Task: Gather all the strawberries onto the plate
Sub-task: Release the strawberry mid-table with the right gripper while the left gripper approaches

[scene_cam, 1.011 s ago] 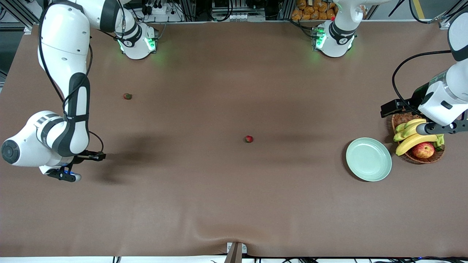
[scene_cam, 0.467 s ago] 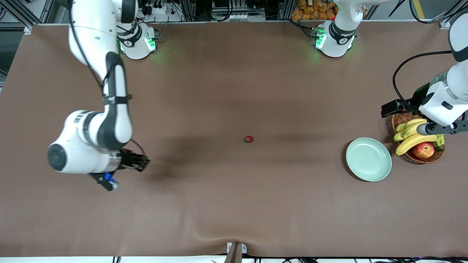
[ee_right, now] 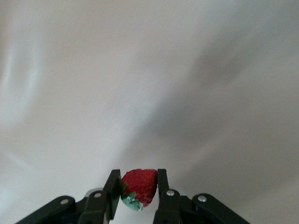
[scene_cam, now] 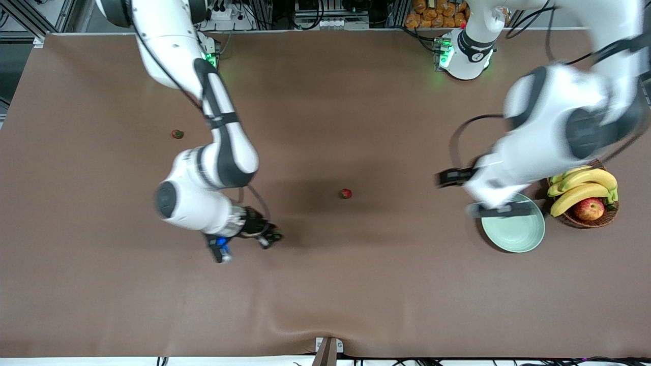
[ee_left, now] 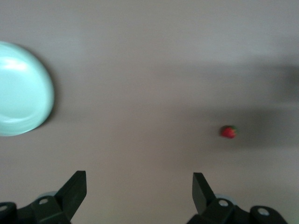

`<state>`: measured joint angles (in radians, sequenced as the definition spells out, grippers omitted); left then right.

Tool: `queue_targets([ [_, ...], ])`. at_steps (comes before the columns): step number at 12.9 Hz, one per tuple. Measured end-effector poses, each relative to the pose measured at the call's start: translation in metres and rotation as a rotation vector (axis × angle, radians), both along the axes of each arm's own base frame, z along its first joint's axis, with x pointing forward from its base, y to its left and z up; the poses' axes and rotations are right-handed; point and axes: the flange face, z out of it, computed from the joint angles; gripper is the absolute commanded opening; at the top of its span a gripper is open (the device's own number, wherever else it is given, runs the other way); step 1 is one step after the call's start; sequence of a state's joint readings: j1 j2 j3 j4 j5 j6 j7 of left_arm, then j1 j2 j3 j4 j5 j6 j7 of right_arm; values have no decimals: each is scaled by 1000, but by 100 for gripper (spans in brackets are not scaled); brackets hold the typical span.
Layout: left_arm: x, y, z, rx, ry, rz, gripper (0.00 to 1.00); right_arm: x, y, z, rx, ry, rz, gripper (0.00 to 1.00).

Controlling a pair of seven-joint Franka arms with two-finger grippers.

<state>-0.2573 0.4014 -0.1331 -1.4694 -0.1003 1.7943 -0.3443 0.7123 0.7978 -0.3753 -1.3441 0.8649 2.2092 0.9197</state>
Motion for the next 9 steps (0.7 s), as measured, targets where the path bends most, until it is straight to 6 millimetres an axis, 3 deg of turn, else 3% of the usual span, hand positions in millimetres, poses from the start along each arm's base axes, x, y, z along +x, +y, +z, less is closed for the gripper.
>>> queue_targets([
  [2,-8,-72,-53,-10,-26,-86,100,-10,39,-26,30,-44,-44,0],
  [3,-10,-90,-71,-6,-31,-111,100,-14,56,-40,43,-56,-66,0],
  [4,-6,-91,-79,-6,-36,-122,100,-17,70,-53,49,-56,-78,0],
  [7,18,-52,-69,-14,-63,-142,100,-27,97,-82,47,-66,-98,0],
  [8,19,-50,-72,-14,-59,-155,100,-34,107,-89,47,-65,-99,12],
  [9,17,-53,-76,-13,-52,-164,100,-41,116,-95,47,-56,-97,49],
])
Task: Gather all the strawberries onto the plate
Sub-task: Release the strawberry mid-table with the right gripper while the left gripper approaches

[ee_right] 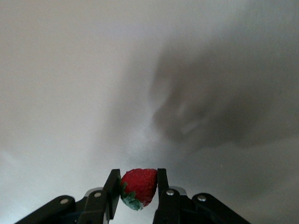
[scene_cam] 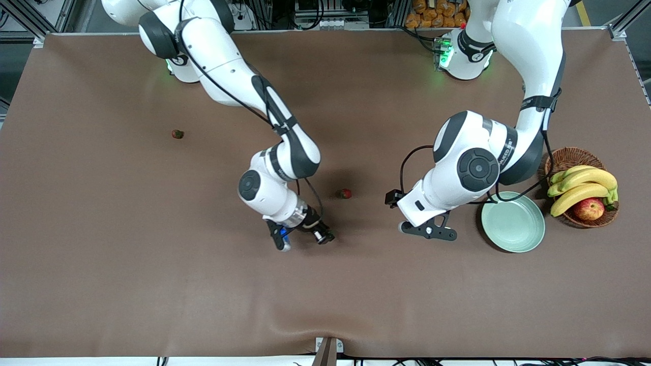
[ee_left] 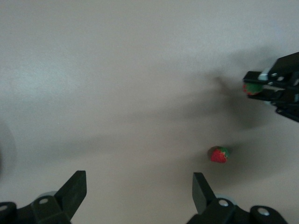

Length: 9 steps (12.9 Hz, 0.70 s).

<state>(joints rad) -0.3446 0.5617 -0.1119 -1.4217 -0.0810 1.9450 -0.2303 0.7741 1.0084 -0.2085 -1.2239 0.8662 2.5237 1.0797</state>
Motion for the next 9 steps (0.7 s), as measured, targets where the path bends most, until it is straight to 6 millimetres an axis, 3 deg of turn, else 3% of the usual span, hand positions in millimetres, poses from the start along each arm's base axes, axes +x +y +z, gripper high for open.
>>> queue_targets([
  [1,-2,-5,-5,2,7,-9,100,-7,8,-4,1,11,2,99],
  [4,-7,-15,-19,9,25,-24,100,-22,29,-5,-3,18,23,100],
  [6,-6,-15,-23,12,31,-24,100,-18,27,1,-27,10,47,100],
  [7,-6,-15,-26,13,34,-24,100,-10,18,7,-38,28,54,100],
  [9,-7,-17,-36,17,46,-30,100,19,-24,31,-76,68,51,100],
])
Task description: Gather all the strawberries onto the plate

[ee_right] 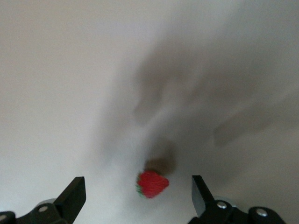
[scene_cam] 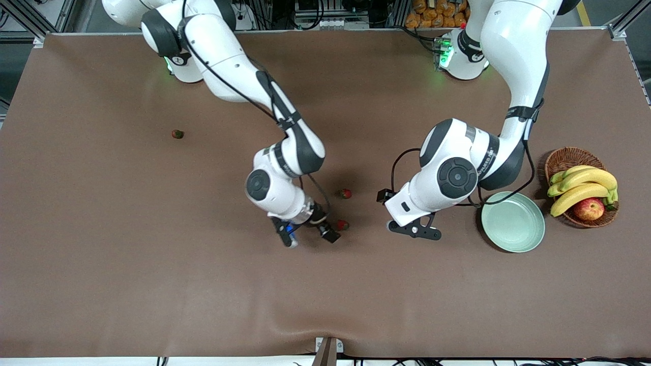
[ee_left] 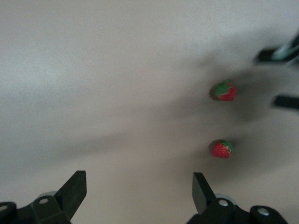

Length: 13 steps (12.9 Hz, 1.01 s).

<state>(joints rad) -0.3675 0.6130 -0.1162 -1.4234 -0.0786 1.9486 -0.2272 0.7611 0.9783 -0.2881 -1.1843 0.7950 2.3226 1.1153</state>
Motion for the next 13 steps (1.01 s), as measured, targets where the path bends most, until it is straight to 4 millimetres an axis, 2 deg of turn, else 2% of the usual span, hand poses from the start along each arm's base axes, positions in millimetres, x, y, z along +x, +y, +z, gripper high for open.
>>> queue_targets([
  [2,-5,-15,-15,-4,-1,-20,100,26,-53,27,-45,49,15,100],
  [5,-27,-68,-48,-9,-22,-36,100,47,-115,57,-95,63,87,100],
  [7,-47,-103,-74,34,-64,-65,100,54,-152,66,-143,87,145,100],
  [9,-66,-130,-97,88,-94,-103,100,60,-195,69,-165,121,202,100],
  [13,-92,-162,-135,108,-123,-127,100,72,-310,75,-163,146,365,100],
])
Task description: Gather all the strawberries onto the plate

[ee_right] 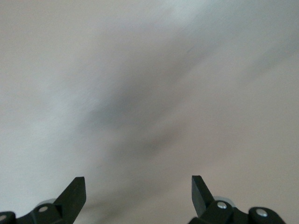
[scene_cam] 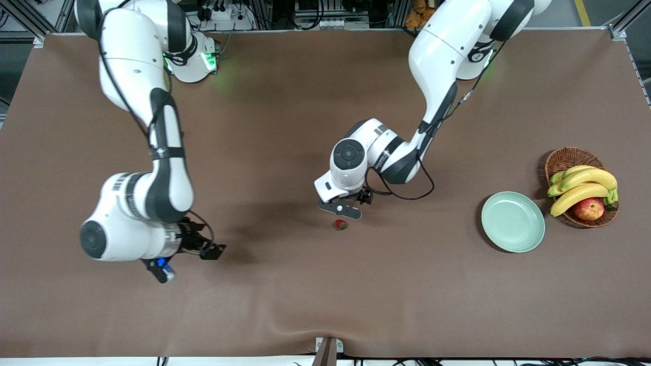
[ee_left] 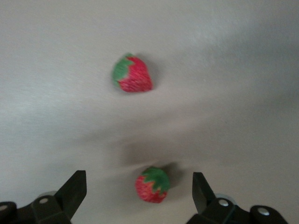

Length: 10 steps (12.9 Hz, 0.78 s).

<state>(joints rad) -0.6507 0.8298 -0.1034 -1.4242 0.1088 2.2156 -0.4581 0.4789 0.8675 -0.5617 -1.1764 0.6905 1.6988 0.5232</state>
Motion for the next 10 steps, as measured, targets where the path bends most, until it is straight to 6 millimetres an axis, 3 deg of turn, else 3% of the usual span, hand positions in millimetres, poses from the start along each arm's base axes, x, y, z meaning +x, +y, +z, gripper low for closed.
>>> queue_targets([
  [2,-9,-8,-9,18,-3,-8,100,-4,-46,1,-48,17,103,100],
  [4,-14,-12,-12,27,-5,-18,100,-23,-80,-9,-23,54,200,100],
  [7,-13,-11,-13,32,-8,-19,79,-65,-123,-16,-1,124,292,100],
  [9,-13,-10,-15,34,-7,-18,61,-79,-146,3,5,127,335,100],
  [10,-13,-9,-15,36,-6,-17,45,-84,-158,18,16,113,352,100],
])
